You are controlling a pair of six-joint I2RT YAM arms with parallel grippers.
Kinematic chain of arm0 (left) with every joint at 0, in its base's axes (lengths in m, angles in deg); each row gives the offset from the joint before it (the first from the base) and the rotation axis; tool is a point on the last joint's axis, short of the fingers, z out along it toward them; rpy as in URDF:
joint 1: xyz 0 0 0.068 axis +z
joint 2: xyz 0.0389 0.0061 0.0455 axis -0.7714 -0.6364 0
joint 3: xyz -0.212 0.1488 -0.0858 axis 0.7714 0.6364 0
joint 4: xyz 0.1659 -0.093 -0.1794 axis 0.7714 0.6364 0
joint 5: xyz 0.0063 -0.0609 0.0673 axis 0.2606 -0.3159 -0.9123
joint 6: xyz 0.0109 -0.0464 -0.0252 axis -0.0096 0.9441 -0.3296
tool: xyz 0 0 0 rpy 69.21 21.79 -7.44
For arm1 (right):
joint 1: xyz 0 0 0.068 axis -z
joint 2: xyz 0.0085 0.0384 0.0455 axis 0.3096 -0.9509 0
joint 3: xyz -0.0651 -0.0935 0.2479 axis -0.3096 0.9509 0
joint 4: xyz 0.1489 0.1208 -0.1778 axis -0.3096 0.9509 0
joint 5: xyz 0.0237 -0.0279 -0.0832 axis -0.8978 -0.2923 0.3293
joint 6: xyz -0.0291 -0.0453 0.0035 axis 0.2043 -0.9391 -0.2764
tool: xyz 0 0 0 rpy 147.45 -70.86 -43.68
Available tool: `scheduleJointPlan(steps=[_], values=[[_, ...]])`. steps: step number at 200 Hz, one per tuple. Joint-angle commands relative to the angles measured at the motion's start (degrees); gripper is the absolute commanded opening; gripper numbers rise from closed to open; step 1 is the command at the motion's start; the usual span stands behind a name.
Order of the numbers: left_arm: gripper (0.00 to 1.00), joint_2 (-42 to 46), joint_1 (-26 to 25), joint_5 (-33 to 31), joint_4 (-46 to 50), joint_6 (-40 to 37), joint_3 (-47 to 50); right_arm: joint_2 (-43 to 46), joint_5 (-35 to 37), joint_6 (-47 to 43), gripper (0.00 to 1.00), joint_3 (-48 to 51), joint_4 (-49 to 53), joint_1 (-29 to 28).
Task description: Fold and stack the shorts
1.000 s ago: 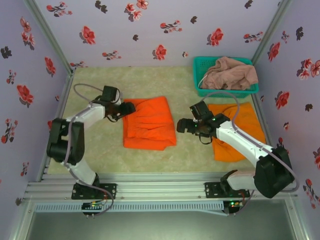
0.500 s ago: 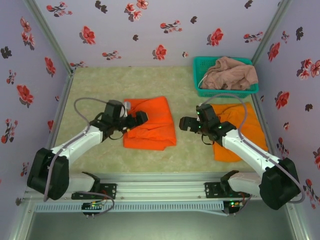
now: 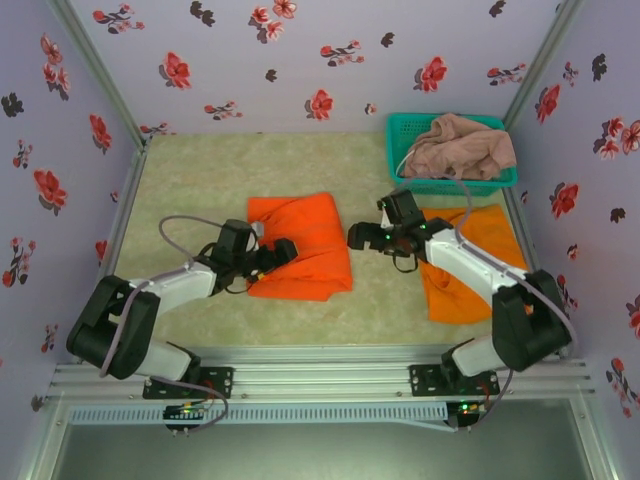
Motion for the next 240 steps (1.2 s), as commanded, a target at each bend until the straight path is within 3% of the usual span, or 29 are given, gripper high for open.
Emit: scheduleJointPlan(steps=[1,35,88,218,240], values=[[0.99,-1.24,-0.32,-3.86,2.03,0.26,3.12,-5.69,-6.98,-3.54,0.99,-5.25,1.19,0.22],[0.99,-0.68,-0.32,-3.97,2.01,0.41,3.34,-15.84,-12.38,-4.26,0.93,-12.09,0.94,0.11],[0.99,-0.75,-0.31,-4.1,1.39,0.56,3.77,-24.77,-14.41,-4.53,0.8,-17.35,0.88,-0.22],[0.99,-1.83,-0.36,-4.06,0.12,0.43,4.31,-30.96,-16.8,-3.1,0.53,-19.94,-1.94,-2.14],[0.99,-1.07,-0.25,-4.14,0.0,0.36,4.39,-31.35,-16.97,-2.61,0.39,-19.64,-2.5,-2.15]])
